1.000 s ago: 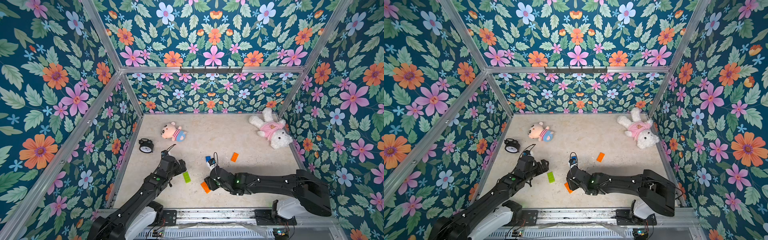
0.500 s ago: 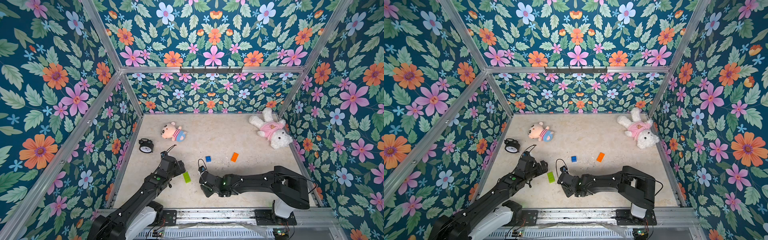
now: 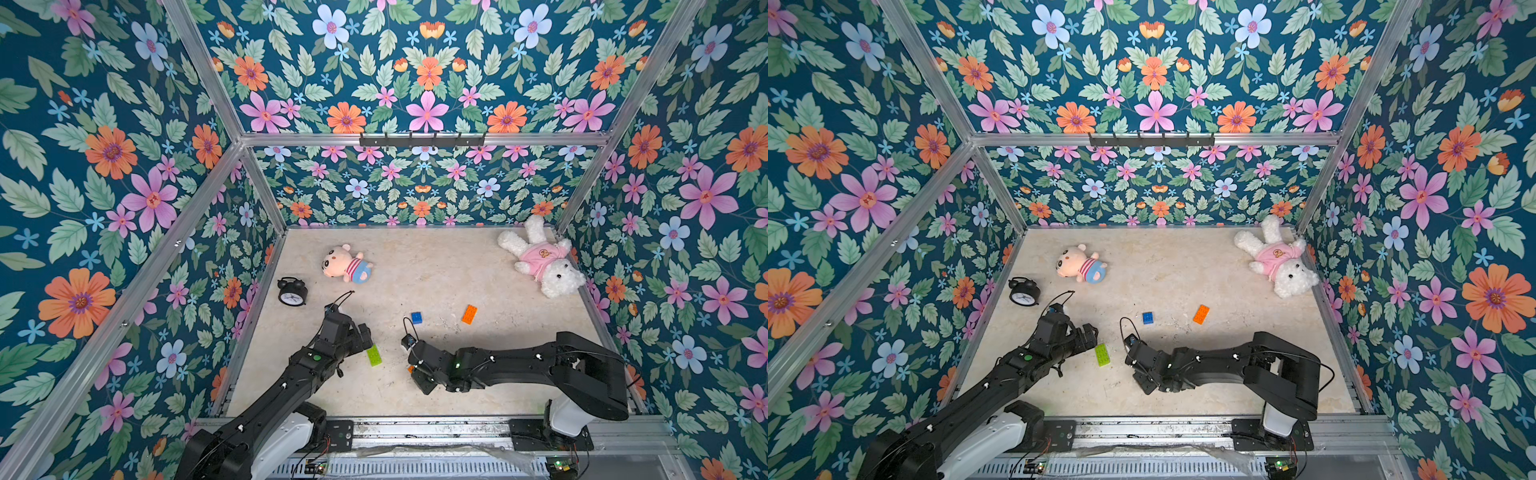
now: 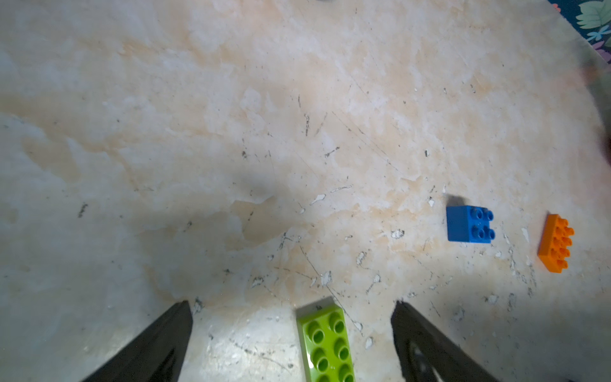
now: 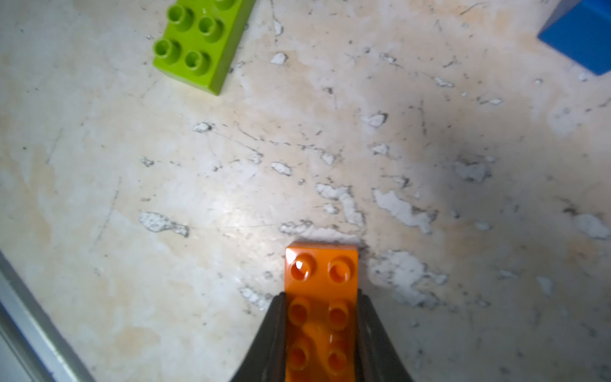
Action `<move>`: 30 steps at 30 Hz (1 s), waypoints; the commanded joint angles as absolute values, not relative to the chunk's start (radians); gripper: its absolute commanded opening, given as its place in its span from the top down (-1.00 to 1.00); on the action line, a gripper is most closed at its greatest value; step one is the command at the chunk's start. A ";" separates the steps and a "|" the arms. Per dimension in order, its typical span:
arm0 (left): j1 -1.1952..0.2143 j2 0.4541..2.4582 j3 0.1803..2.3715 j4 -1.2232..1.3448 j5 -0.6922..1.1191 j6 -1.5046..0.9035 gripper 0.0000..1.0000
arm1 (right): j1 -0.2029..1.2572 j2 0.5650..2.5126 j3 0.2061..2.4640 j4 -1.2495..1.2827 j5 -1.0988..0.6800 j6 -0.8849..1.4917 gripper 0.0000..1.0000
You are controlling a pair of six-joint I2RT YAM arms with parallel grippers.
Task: Assemble the number 5 with lego
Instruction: Move the lego brick at the center of the board.
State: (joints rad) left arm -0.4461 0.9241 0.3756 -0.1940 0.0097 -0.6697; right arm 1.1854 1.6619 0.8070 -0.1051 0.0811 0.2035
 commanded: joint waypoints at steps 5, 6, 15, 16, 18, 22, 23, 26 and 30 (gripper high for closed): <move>-0.447 0.936 0.369 -0.137 0.099 -0.636 -0.99 | 1.070 1.641 0.828 -0.194 -0.107 -0.280 0.55; -0.446 0.937 0.369 -0.137 0.102 -0.633 -0.99 | 1.068 1.647 0.830 -0.206 -0.105 -0.339 0.56; -0.448 0.936 0.341 -0.133 0.115 -0.630 -0.99 | 1.014 1.723 0.867 -0.310 -0.189 -0.688 0.59; -0.447 0.933 0.338 -0.132 0.112 -0.630 -0.99 | 1.001 1.724 0.874 -0.311 -0.213 -0.704 0.59; -0.447 0.930 0.336 -0.131 0.108 -0.630 -0.99 | 0.963 1.729 0.904 -0.333 -0.281 -0.748 0.59; -0.447 0.922 0.334 -0.134 0.107 -0.628 -0.99 | 0.921 1.774 0.987 -0.425 -0.368 -0.820 0.59; -0.447 0.922 0.333 -0.135 0.107 -0.627 -0.99 | 0.915 1.792 1.012 -0.457 -0.381 -0.832 0.58; -0.447 0.920 0.336 -0.144 0.109 -0.626 -0.99 | 0.911 1.826 1.040 -0.477 -0.402 -0.832 0.53; -0.448 0.906 0.336 -0.150 0.112 -0.626 -0.99 | 0.911 1.816 1.013 -0.438 -0.403 -0.828 0.39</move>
State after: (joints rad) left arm -0.4469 0.9134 0.3332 -0.1520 0.1074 -0.6395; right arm 0.9089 1.8122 1.0294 -0.3733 -0.3882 -0.8059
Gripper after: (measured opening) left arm 0.993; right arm 0.340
